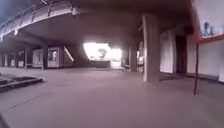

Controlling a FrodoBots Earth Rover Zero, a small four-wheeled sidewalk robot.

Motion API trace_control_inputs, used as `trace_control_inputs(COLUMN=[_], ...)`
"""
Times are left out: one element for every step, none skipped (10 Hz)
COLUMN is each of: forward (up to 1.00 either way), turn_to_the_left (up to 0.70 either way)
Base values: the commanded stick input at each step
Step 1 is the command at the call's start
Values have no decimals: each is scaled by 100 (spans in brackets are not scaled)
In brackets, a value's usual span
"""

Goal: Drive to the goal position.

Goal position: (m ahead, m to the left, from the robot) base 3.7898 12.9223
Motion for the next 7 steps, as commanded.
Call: trace_control_inputs(forward=[85,85,85,85,85,85,85], turn_to_the_left=[0,24,34,34,34,34,34])
